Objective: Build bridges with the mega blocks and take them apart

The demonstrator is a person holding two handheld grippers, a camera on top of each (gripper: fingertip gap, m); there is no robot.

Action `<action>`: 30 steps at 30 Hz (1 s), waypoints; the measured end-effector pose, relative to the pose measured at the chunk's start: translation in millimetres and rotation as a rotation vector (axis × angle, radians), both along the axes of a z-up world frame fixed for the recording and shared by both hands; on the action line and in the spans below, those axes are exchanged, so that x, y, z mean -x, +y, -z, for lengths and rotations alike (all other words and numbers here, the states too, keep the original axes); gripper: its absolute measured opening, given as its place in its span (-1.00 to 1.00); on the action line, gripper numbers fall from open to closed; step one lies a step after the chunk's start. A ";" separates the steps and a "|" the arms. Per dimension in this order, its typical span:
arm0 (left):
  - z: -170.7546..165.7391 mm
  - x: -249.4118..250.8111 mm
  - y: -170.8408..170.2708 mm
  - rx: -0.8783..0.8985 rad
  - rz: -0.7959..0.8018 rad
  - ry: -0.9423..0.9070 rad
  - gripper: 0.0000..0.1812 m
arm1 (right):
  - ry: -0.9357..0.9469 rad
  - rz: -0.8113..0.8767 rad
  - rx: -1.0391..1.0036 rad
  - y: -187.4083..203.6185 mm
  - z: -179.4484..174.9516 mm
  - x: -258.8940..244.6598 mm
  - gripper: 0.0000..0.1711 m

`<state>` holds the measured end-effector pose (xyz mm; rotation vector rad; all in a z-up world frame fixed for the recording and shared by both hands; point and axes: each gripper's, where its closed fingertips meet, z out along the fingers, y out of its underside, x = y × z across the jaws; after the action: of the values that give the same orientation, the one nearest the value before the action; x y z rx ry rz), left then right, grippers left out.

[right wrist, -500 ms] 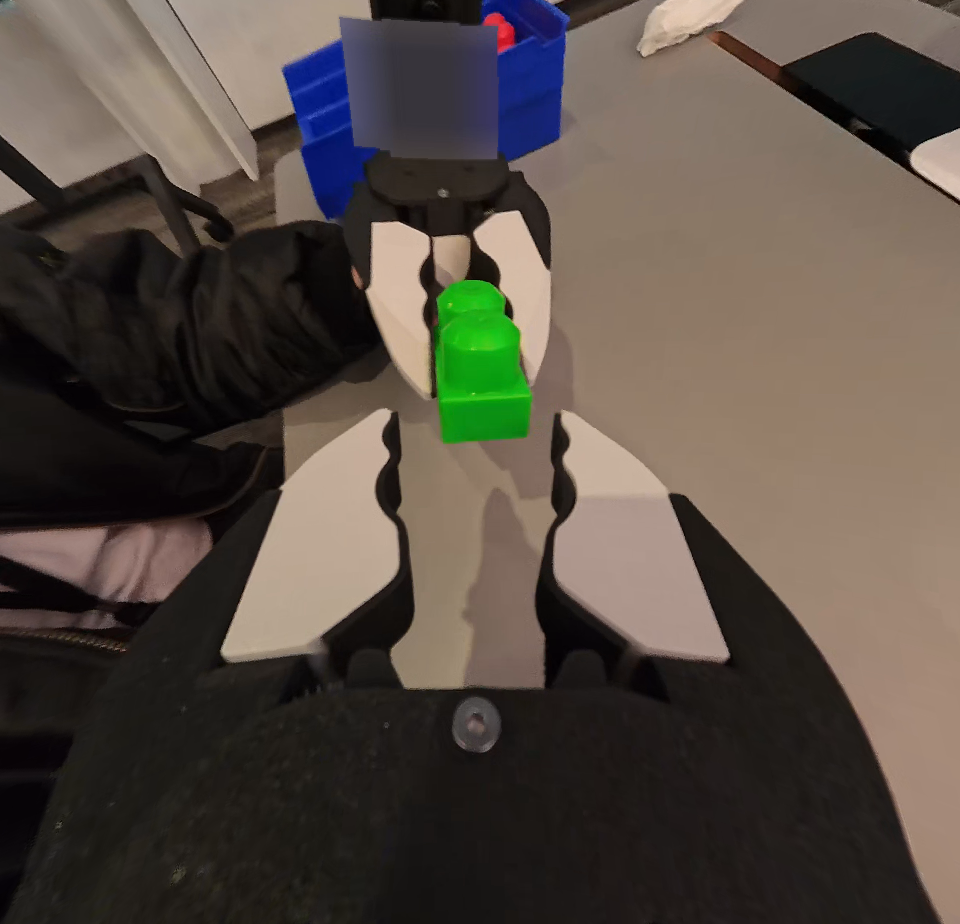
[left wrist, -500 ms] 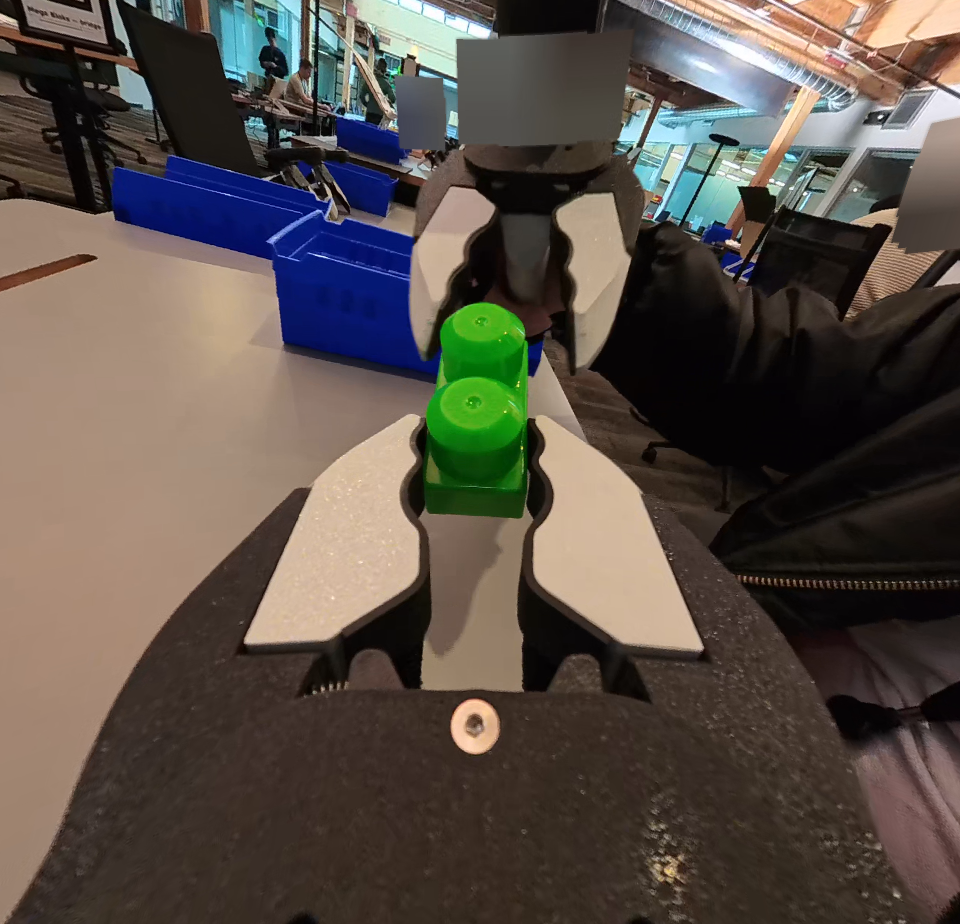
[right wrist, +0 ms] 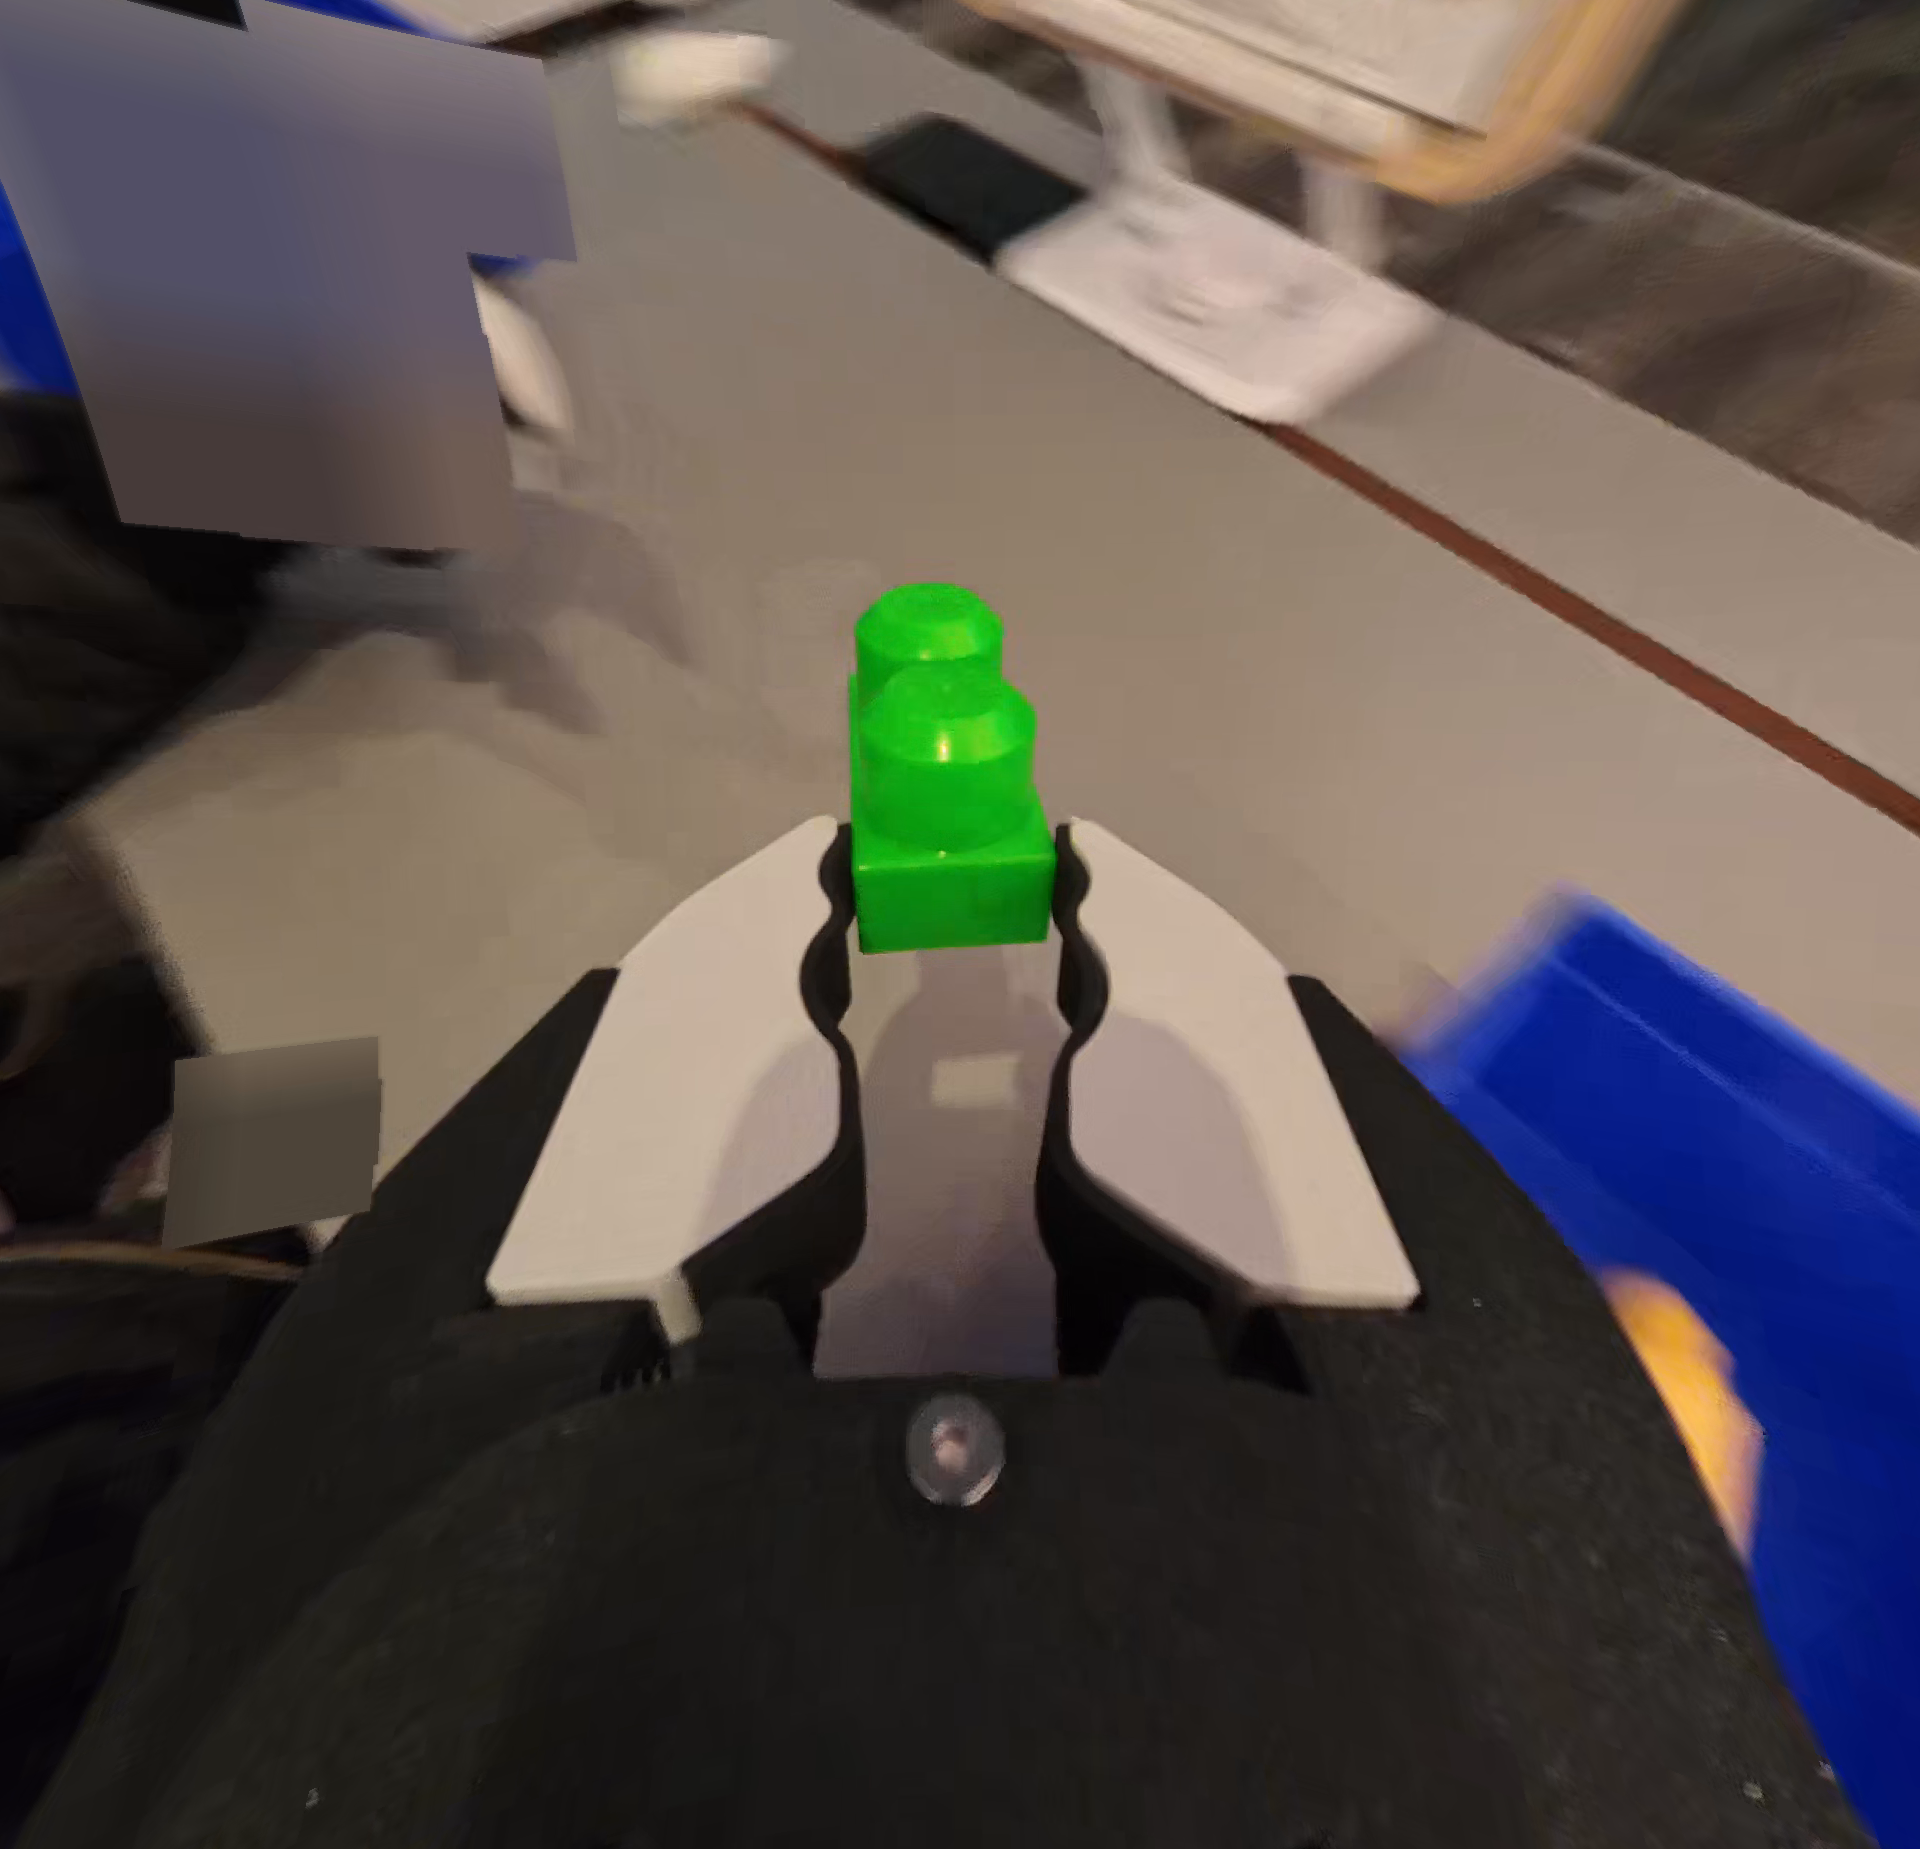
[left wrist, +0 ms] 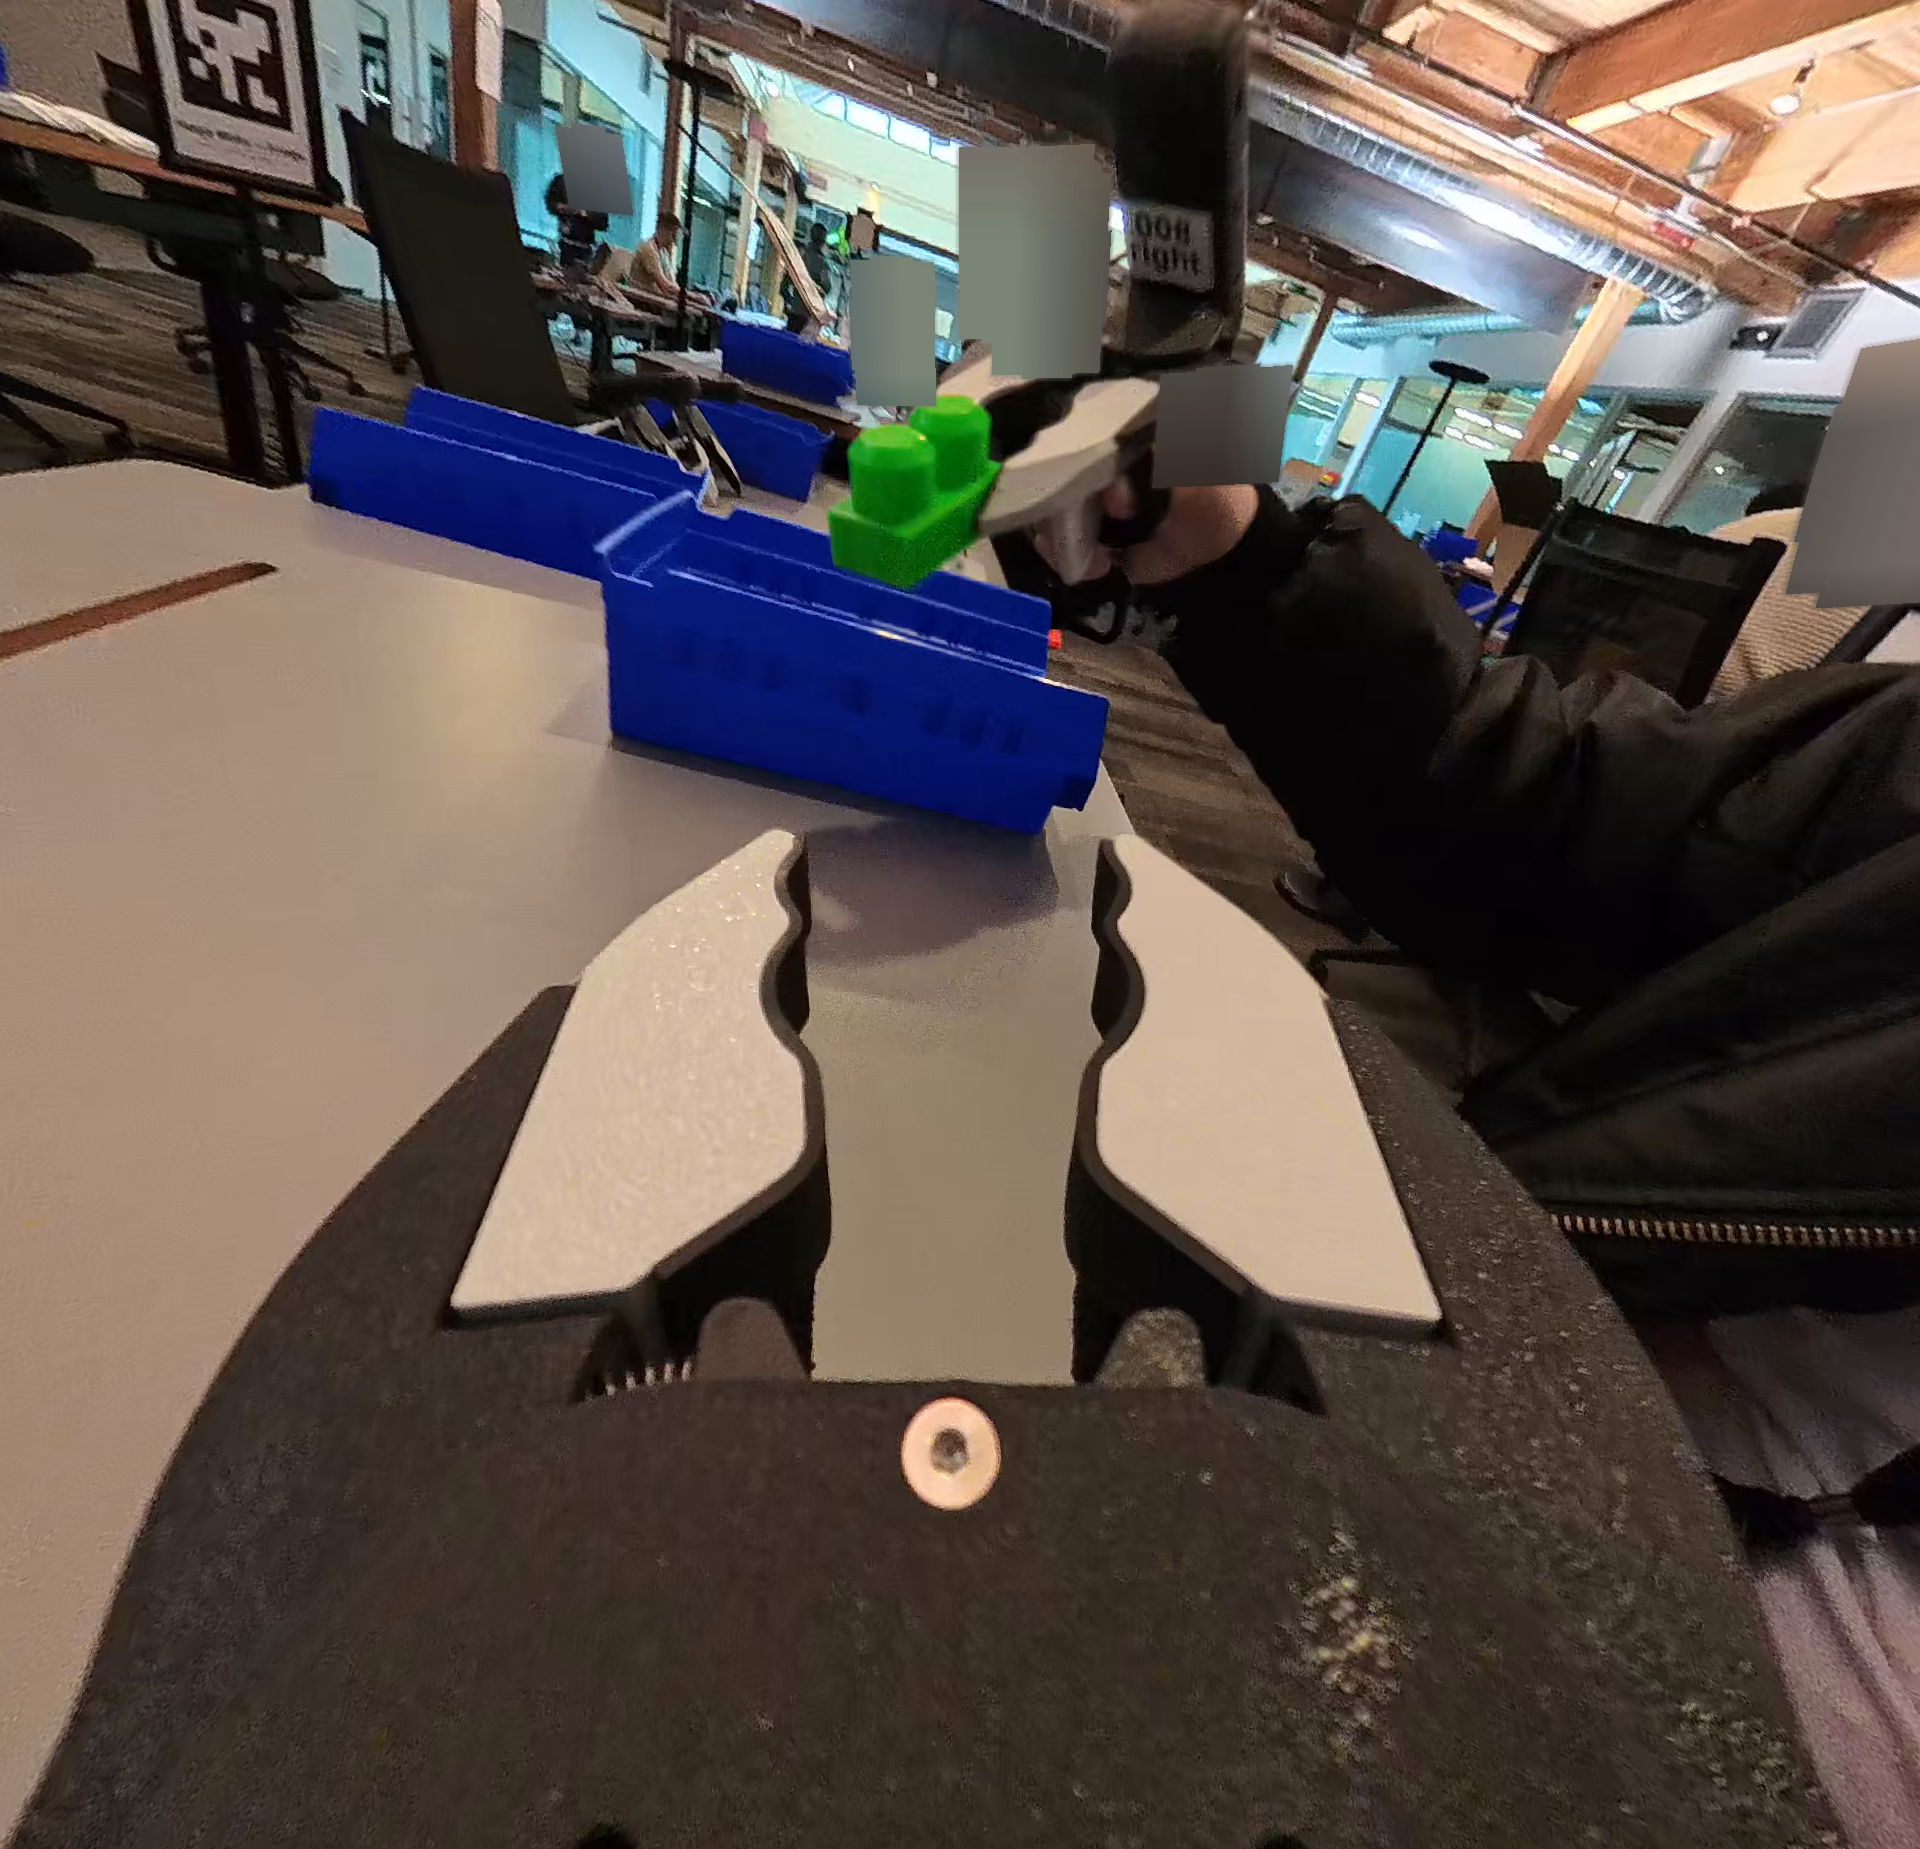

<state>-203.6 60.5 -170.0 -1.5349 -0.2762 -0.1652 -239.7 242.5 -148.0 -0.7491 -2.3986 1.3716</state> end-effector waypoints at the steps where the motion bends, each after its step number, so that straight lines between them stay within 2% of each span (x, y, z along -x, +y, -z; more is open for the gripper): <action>1: -2.8 2.0 -2.4 -0.005 -0.018 0.004 -0.43 | 0.004 0.118 -0.028 42.4 3.3 9.7 -0.58; 3: -5.6 7.7 -6.7 0.013 -0.077 0.015 -0.43 | -0.064 0.307 -0.057 114.2 26.8 18.0 -0.58; 5: -8.7 11.8 -12.4 0.044 -0.157 0.021 -0.45 | -0.136 0.428 -0.045 158.2 57.5 17.8 -0.58; 8: -17.5 -0.8 -28.3 0.094 -0.297 0.018 -0.48 | -0.182 0.517 -0.072 187.6 94.2 12.2 -0.57; 11: -25.5 -21.4 -72.8 0.208 -0.487 0.048 -0.50 | -0.210 0.571 -0.164 202.6 122.6 9.9 -0.57; 12: -29.2 -26.8 -96.7 0.254 -0.572 0.063 -0.50 | -0.215 0.573 -0.199 204.7 130.4 9.6 -0.56; 14: -35.9 -35.9 -158.8 0.372 -0.768 0.093 -0.55 | -0.208 0.563 -0.232 203.6 138.9 10.6 -0.39; 17: -44.4 -48.1 -279.6 0.569 -1.094 0.119 -0.56 | -0.179 0.551 -0.215 199.3 136.6 12.0 -0.39; 19: -41.6 -58.6 -346.1 0.638 -1.180 0.055 -0.55 | -0.146 0.550 -0.176 197.2 127.2 13.4 -0.39; 21: -28.6 -62.8 -396.3 0.682 -1.197 -0.041 -0.54 | -0.123 0.549 -0.146 196.1 116.8 14.2 -0.40; 24: 3.4 -58.8 -435.9 0.805 -1.093 -0.077 -0.52 | -0.105 0.552 -0.114 196.6 103.2 13.5 -0.41; 27: 33.0 -49.4 -448.8 0.994 -0.933 0.012 -0.47 | -0.119 0.543 -0.072 196.0 95.0 7.4 -0.44; 30: 46.7 -36.8 -443.7 1.177 -0.770 0.133 -0.44 | -0.149 0.531 -0.046 196.2 91.5 -3.0 -0.46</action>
<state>-166.9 -383.2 -216.7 -2.4317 -0.9402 0.8485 -236.8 438.7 -239.5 -1.3910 -2.0967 1.0669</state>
